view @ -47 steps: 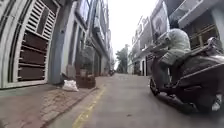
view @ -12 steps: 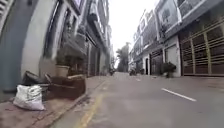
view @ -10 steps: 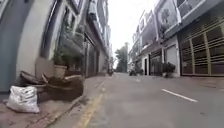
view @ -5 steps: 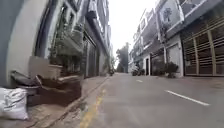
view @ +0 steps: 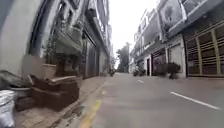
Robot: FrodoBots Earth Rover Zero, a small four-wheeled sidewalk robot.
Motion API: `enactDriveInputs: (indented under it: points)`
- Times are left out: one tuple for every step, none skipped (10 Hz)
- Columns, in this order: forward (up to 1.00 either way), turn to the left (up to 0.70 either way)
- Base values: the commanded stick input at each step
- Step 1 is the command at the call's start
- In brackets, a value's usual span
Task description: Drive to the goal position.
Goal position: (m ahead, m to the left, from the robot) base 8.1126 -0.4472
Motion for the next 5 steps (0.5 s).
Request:
enactDriveInputs:
  points:
    - [0.48, 0.00]
    - [0.48, 0.00]
    - [0.48, 0.00]
    - [0.48, 0.00]
    - [0.48, 0.00]
